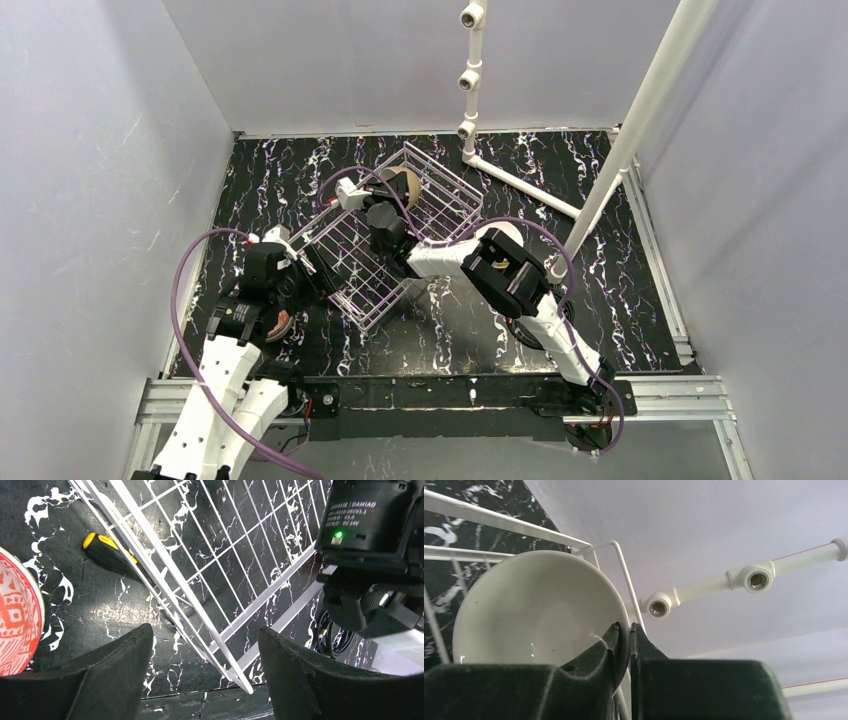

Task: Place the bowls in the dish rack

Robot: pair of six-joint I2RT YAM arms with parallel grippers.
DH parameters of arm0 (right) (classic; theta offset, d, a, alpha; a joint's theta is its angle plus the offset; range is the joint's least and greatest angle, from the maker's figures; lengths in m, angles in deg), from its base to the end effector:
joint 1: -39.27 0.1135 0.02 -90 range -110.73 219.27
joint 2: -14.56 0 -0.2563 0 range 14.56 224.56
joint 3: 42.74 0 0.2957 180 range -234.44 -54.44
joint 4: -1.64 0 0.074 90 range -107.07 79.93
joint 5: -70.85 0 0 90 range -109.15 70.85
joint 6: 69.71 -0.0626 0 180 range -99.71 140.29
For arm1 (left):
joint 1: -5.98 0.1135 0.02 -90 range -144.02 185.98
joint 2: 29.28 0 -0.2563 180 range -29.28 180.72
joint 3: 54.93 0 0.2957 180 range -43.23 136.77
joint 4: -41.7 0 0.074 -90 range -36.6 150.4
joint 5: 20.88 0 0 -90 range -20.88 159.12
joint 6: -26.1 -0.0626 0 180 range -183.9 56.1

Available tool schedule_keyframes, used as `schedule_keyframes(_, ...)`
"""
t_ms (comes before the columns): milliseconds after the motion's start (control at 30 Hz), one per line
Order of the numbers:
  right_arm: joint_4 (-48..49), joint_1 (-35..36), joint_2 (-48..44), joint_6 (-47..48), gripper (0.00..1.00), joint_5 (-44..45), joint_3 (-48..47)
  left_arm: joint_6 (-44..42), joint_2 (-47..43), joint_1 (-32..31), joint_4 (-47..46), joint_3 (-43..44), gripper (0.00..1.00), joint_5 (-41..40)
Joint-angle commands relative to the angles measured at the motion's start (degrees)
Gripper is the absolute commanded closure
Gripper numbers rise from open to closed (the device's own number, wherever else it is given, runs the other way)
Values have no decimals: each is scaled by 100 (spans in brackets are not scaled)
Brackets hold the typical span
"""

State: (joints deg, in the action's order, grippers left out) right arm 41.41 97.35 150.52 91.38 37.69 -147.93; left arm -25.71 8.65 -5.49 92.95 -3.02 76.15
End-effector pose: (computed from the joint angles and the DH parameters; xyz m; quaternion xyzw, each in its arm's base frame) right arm 0.3433 0.4520 0.1573 -0.3606 0.5720 -0.3829 0.6294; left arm 0.2073 -0.0499 0.2600 -0.1802 0.8764 -0.2360 0.3792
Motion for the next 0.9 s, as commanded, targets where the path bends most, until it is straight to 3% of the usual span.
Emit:
schedule_keyframes(0, 582, -234, 51, 371, 92, -97, -393, 60, -49, -5, 138, -11, 24, 32)
schedule_keyframes(300, 671, -390, 190, 740, 91, -396, -279, 227, 81, -5, -177, -77, 16, 436)
schedule_keyframes(867, -316, -167, 72, 207, 82, -886, 266, 414, 757, -5, -613, -166, 17, 533)
